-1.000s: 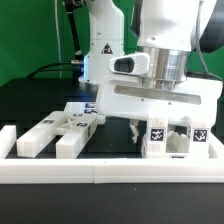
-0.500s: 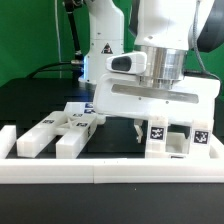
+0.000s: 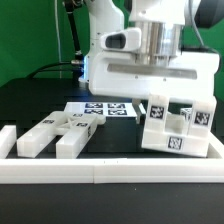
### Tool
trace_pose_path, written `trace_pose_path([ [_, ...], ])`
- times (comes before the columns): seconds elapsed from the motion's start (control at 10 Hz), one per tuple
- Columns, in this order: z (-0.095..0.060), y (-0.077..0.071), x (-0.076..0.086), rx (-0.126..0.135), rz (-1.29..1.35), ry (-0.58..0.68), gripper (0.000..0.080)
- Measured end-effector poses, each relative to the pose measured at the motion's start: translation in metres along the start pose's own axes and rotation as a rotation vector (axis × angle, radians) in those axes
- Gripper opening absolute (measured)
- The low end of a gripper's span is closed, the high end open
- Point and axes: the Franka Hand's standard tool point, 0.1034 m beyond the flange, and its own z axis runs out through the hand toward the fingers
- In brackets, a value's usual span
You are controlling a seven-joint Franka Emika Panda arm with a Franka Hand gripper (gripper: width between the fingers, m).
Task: Assemble chair
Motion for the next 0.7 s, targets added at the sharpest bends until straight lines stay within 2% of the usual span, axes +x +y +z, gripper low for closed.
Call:
trace_pose_path([
  [0.2, -0.025, 0.008, 0.003, 0.03, 0.005, -0.032, 0.0035],
  [0.4, -0.025, 0.012, 0.001, 0.03, 0.015, -0.07, 0.0035],
  [0.5, -0.024, 0.013, -0.005, 0.031, 0.019, -0.143, 0.0035],
  [0.7, -0.024, 0.016, -0.006, 0.028, 0.027, -0.262, 0.0035],
])
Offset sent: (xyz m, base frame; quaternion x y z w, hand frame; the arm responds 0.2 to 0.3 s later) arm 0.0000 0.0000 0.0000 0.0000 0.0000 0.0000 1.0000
